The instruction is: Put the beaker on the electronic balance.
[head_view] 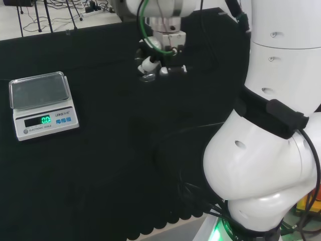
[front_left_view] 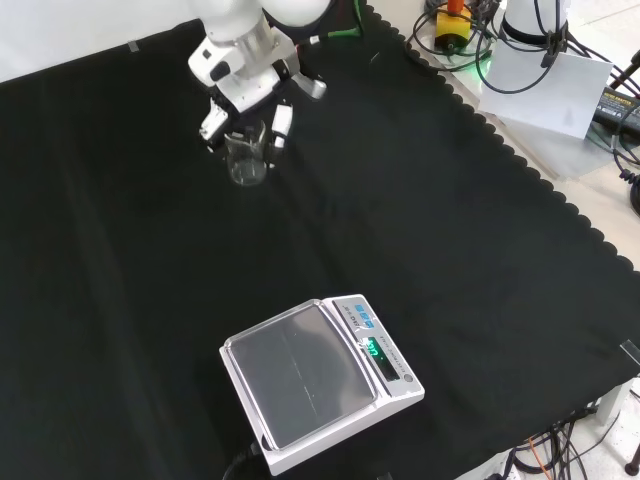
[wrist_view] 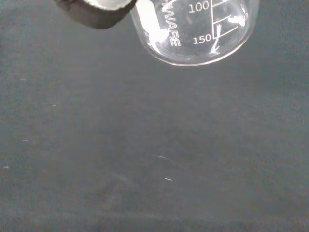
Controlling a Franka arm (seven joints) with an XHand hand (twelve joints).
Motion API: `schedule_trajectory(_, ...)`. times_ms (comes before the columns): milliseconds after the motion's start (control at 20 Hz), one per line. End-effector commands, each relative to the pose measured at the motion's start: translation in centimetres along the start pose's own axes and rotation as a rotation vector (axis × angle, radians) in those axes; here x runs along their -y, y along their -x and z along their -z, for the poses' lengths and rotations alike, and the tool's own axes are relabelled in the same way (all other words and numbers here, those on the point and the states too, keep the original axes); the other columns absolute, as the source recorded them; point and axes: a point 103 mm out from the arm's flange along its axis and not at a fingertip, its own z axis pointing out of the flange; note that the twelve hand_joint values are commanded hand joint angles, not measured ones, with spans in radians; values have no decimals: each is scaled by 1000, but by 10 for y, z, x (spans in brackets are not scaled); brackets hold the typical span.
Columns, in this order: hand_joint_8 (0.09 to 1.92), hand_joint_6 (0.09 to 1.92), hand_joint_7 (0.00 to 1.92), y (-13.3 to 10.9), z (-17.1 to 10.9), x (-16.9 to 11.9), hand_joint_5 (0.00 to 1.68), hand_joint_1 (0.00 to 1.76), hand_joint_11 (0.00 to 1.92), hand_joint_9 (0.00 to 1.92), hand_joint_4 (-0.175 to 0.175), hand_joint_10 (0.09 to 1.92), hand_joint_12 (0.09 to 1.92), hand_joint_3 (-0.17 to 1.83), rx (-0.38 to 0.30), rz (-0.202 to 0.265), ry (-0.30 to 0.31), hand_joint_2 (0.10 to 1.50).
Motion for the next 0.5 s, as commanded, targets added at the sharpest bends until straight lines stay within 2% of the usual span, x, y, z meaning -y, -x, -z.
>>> schedule_trajectory(50,1501,1421,769,-81,2,-21,683,1142,1117,1018,-4,1301,1075,-175,26,121,-12,1346)
schedule_trajectory(300,1491,1406,778,-147,5,-36,693,1146,1126,1026,-5,1302,1067,-175,43,216,-17,1340)
schedule_trajectory(500,1488,1403,780,-183,6,-45,695,1147,1128,1027,-5,1302,1066,-175,56,287,-27,1339)
